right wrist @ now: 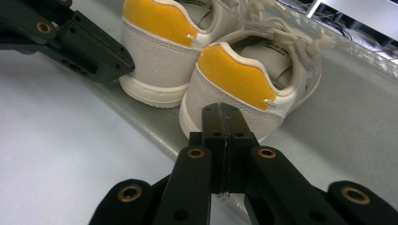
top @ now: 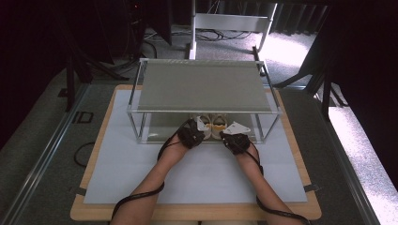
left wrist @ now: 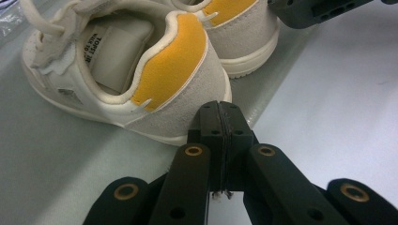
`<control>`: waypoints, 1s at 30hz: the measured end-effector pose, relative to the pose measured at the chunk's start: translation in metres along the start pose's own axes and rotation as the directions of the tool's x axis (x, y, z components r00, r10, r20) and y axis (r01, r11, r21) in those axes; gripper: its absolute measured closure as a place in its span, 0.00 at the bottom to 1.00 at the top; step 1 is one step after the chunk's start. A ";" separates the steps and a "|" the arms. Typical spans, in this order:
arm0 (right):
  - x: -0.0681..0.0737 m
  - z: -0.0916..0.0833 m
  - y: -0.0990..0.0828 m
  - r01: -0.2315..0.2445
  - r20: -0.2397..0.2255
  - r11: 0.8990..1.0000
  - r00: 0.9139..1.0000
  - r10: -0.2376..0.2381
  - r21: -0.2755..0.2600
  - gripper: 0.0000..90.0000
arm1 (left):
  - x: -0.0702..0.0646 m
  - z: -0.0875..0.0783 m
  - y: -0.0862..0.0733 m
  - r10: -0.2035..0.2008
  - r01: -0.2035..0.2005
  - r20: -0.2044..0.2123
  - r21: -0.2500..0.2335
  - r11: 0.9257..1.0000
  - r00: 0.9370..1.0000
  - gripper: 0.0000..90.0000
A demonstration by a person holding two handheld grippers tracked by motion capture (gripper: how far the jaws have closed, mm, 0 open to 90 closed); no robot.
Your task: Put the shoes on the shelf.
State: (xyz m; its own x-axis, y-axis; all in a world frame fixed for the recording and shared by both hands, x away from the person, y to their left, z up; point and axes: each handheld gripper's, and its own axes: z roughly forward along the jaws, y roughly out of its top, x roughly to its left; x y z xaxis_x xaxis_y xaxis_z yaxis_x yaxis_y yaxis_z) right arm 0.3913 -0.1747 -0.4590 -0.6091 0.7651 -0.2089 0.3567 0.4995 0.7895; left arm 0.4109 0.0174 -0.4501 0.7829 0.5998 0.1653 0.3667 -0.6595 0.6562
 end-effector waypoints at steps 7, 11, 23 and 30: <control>-0.001 -0.002 0.000 -0.018 -0.017 1.000 1.000 0.018 -0.007 0.95 | -0.007 -0.003 -0.001 0.003 -0.003 0.007 -0.002 1.000 1.000 0.96; 0.002 -0.010 -0.003 -0.007 -0.037 1.000 0.999 0.006 -0.022 0.84 | -0.015 -0.009 -0.006 0.012 -0.012 0.026 -0.013 1.000 1.000 0.92; 0.010 -0.035 -0.015 -0.048 -0.095 0.997 0.995 0.041 -0.065 0.23 | -0.038 -0.029 -0.026 -0.006 0.007 0.030 -0.037 0.999 1.000 0.61; 0.007 -0.048 -0.033 -0.062 -0.108 0.994 0.993 0.053 -0.089 0.14 | -0.041 -0.033 -0.043 -0.051 0.053 0.049 -0.038 0.998 0.997 0.15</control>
State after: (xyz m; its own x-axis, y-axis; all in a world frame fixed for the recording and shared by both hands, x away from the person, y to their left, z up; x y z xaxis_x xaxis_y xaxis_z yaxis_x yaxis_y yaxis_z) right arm 0.3417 -0.2055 -0.4590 -0.6621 0.7422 -0.1039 0.3295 0.4128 0.8491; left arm 0.3463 0.0358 -0.4612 0.7868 0.6099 0.0952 0.3885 -0.6092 0.6913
